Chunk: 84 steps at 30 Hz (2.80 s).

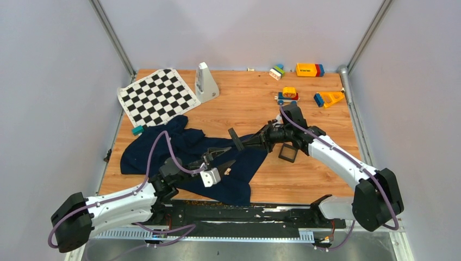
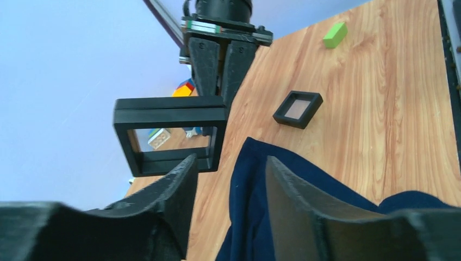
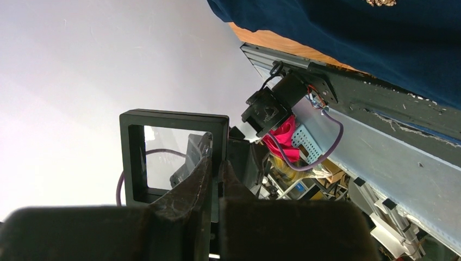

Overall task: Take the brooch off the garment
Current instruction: Open the brooch box.

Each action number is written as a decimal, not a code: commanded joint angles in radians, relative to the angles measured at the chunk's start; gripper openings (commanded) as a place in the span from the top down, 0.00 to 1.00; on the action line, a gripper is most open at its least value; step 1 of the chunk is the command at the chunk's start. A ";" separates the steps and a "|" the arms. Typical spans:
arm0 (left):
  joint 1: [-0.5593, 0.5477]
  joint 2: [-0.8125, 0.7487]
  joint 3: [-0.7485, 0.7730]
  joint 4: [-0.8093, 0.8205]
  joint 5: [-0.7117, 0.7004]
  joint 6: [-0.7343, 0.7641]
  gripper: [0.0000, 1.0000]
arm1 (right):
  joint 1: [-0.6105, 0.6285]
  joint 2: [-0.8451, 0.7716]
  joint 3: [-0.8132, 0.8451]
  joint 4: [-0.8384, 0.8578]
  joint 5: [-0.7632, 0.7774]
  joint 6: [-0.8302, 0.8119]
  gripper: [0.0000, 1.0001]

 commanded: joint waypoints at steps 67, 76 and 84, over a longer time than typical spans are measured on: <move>0.206 0.175 0.416 -0.535 0.179 -1.106 1.00 | -0.010 -0.292 -0.152 0.289 0.030 -1.140 0.35; 0.283 0.111 0.377 -0.448 0.343 -1.227 1.00 | 0.013 -0.291 -0.192 0.335 0.155 -1.147 0.41; 0.301 0.131 0.338 -0.322 0.418 -1.321 1.00 | 0.012 -0.245 -0.218 0.471 0.029 -1.123 0.47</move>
